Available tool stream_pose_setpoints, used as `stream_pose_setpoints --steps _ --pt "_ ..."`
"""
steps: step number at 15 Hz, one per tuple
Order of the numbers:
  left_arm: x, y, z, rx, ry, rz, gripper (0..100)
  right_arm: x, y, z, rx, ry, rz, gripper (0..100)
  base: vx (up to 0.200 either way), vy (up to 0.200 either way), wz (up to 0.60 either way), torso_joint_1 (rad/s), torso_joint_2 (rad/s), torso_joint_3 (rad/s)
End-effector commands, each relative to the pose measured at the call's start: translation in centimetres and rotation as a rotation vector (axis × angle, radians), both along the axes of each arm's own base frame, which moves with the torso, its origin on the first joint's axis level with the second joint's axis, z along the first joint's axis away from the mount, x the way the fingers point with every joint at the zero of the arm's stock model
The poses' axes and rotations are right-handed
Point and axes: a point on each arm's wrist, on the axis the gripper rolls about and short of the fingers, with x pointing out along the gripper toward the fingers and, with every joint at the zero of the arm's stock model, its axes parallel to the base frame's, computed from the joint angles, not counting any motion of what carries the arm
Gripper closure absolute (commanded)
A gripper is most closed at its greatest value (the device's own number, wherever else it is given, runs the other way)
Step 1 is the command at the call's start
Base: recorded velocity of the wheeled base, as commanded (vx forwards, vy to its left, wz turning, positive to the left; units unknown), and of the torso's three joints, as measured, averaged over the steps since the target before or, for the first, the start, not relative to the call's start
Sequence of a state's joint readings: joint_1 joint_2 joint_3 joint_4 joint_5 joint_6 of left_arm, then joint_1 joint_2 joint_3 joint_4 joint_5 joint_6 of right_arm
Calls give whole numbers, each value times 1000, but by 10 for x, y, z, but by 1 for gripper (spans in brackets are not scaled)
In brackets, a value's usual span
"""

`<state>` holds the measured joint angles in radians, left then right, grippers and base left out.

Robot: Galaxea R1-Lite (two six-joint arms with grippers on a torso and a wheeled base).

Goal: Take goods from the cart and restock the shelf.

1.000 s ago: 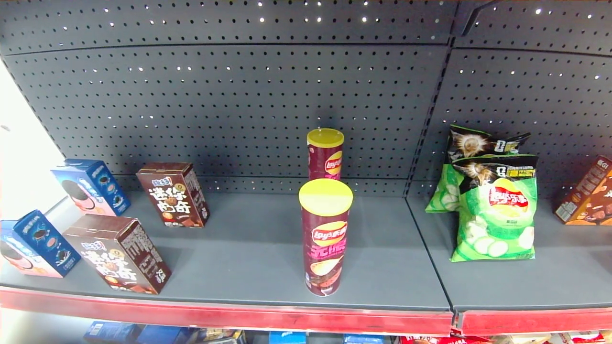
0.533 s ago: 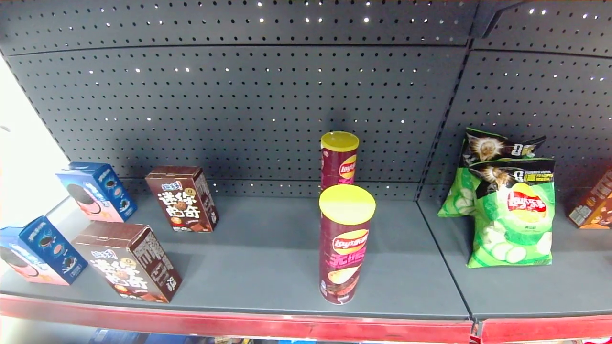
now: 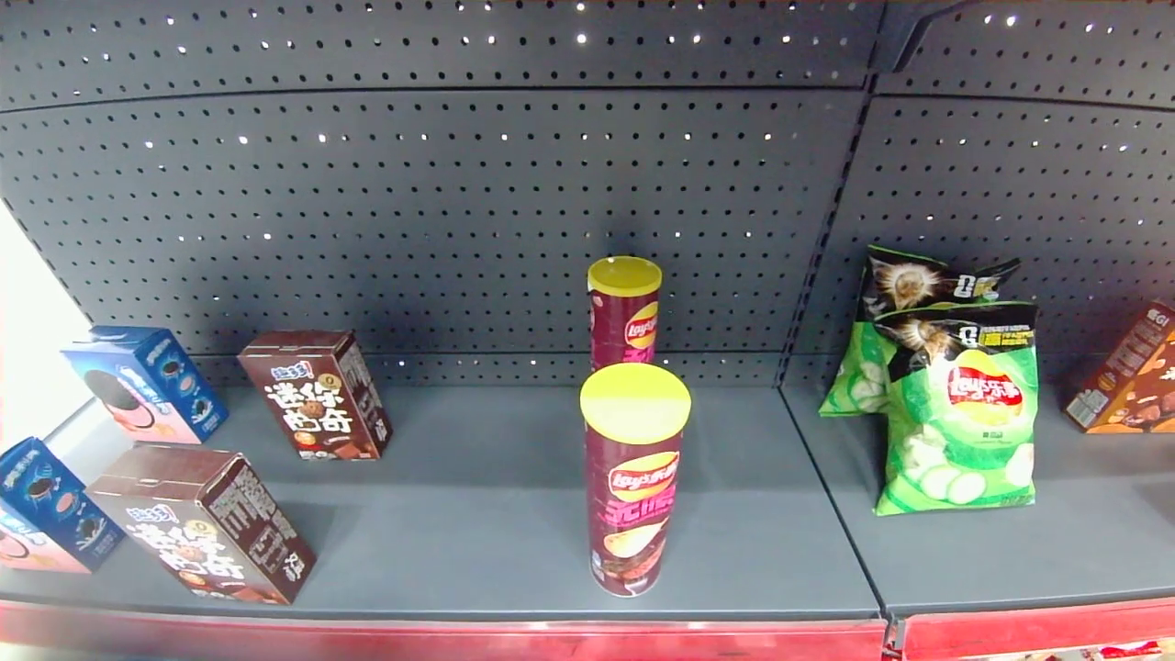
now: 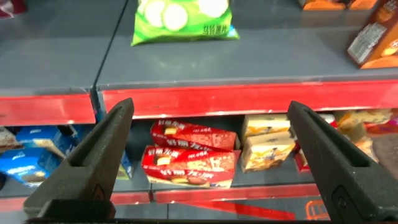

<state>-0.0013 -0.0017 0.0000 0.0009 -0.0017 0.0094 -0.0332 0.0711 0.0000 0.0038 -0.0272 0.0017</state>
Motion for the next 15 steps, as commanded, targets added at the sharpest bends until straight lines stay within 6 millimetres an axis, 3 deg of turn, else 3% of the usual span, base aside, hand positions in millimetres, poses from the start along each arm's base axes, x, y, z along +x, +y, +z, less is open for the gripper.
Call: stream_pose_setpoints --steps 1,15 --pt "0 0 0 0 1 1 0 0 0 0 0 2 1 0 0 0 0 0 0 0" --pt "0 0 0 -11 1 9 0 0 0 0 0 2 1 0 0 0 0 0 0 0"
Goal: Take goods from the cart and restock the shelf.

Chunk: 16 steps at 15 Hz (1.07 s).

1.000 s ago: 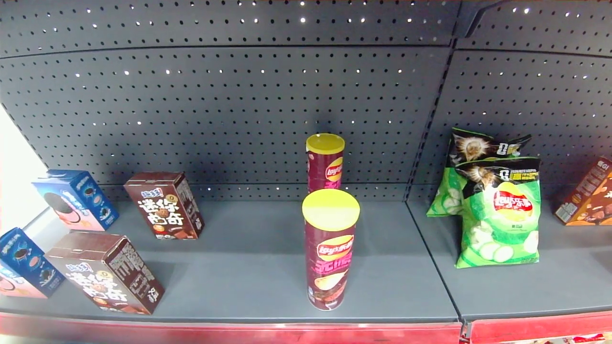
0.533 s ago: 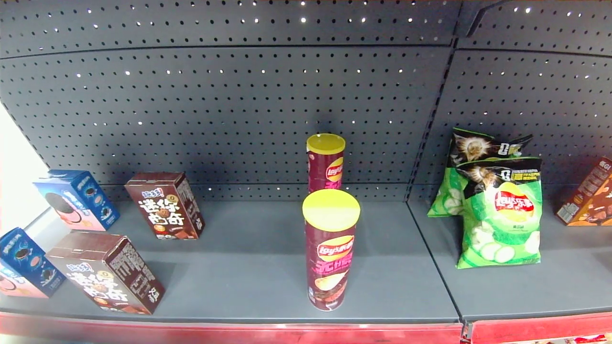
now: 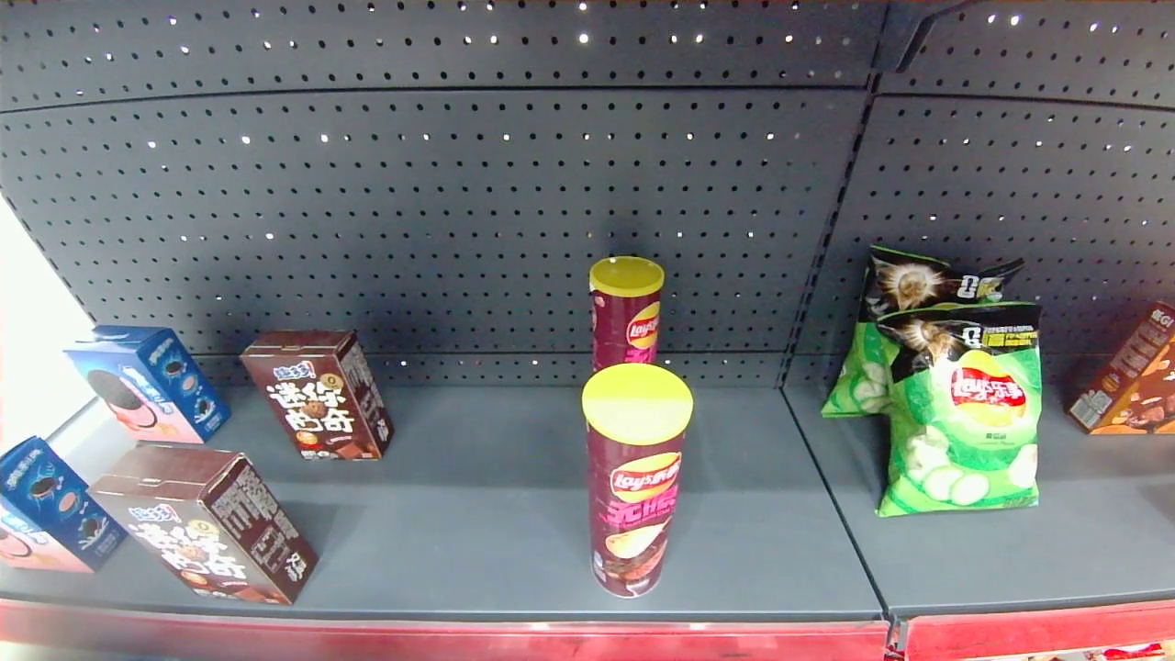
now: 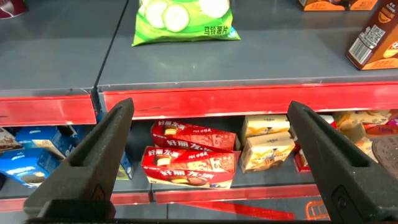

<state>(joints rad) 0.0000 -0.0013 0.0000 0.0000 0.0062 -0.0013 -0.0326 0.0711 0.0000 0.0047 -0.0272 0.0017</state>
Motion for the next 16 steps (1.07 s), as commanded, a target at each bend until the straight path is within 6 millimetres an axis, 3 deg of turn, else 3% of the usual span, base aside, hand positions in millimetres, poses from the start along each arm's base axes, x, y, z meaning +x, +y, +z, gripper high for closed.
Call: stream_pose_setpoints --steps 1,16 --pt "0 0 0 0 1 0 0 0 0 0 0 1 0 0 0 0 0 0 0 0" --pt "0 0 0 6 1 -5 0 0 0 0 0 1 0 0 0 0 0 0 0 0"
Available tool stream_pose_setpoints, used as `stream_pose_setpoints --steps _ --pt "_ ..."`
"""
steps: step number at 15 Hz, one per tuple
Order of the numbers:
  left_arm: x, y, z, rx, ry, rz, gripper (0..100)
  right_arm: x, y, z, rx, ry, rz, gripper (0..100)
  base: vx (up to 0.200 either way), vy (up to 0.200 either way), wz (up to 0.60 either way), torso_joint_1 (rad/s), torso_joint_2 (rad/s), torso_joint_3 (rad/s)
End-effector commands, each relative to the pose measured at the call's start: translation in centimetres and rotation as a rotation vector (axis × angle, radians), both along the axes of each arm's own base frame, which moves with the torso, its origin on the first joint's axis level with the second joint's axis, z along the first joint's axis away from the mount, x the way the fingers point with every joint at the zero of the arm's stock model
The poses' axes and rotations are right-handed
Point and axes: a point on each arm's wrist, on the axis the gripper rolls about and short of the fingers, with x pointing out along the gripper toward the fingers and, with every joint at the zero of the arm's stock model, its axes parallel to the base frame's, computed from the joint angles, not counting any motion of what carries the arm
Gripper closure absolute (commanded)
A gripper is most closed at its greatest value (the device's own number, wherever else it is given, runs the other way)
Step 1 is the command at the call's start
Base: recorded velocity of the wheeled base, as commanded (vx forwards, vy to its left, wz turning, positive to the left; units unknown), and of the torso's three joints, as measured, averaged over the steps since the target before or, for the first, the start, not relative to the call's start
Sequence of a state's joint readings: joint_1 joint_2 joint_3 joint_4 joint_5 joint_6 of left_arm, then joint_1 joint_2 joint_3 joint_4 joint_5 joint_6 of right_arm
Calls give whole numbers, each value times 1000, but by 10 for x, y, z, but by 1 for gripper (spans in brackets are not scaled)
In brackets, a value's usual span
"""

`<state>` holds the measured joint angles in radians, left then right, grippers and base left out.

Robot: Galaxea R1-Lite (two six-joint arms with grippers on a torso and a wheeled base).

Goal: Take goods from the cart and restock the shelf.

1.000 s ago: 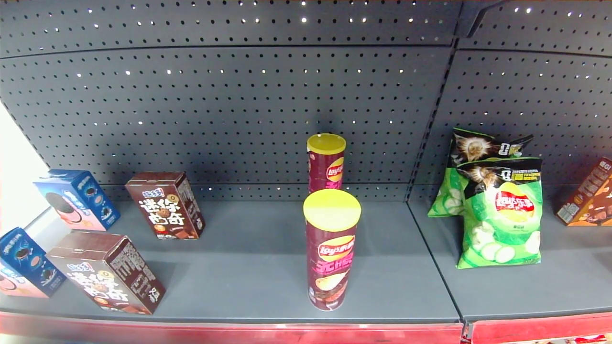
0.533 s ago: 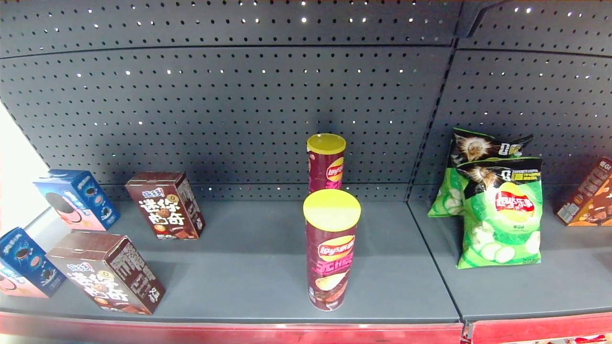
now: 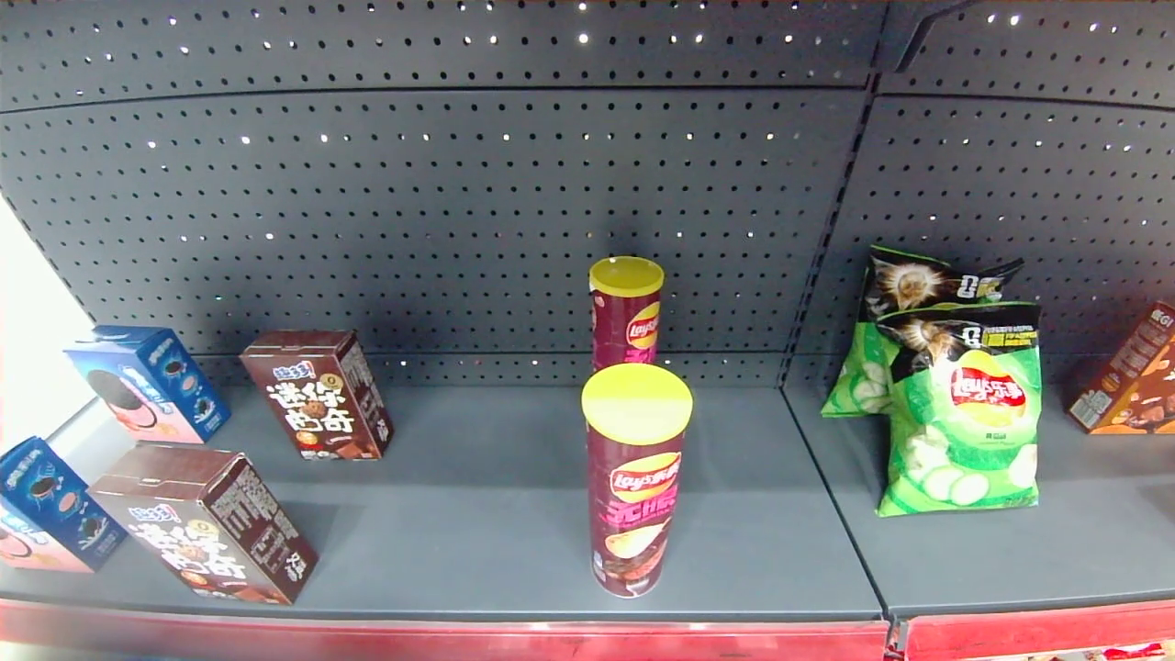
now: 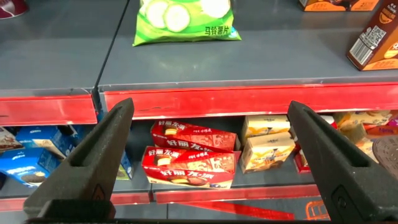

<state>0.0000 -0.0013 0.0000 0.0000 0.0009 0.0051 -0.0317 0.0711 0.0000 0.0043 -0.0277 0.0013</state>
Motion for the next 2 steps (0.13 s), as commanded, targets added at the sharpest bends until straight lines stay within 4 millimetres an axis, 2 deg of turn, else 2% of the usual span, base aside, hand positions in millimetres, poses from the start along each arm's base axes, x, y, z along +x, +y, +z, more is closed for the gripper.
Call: stream_pose_setpoints --steps 1,2 --pt "0 0 0 1 1 1 0 0 0 0 0 1 0 0 0 0 0 0 0 0" --pt "0 0 0 -1 1 1 0 0 0 0 0 1 0 0 0 0 0 0 0 0"
